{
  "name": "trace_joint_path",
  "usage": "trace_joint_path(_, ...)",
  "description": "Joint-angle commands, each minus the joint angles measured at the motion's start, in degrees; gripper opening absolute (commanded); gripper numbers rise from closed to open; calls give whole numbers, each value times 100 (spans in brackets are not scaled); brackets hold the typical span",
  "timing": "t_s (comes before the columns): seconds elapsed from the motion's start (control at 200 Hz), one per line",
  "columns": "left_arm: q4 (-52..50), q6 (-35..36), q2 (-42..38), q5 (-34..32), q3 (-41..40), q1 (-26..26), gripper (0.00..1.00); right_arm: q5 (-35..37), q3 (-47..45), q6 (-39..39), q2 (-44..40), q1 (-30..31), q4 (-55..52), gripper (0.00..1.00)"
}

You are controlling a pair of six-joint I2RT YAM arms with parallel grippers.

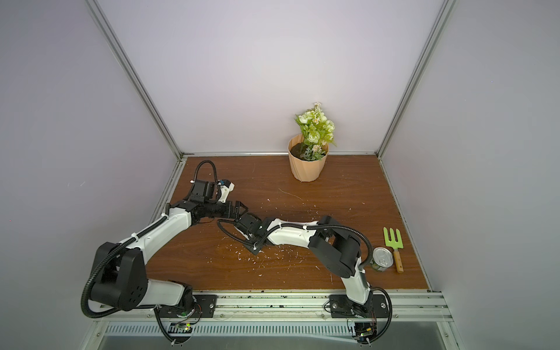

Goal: Assemble a giraffe with lego
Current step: Pick up the lego brick from the center of the board.

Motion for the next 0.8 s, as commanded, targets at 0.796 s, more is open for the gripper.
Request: trace_joint_path(0.796, 113, 63, -222, 610, 50, -54, 99, 936, 1333, 1518, -1408, -218, -2336, 32)
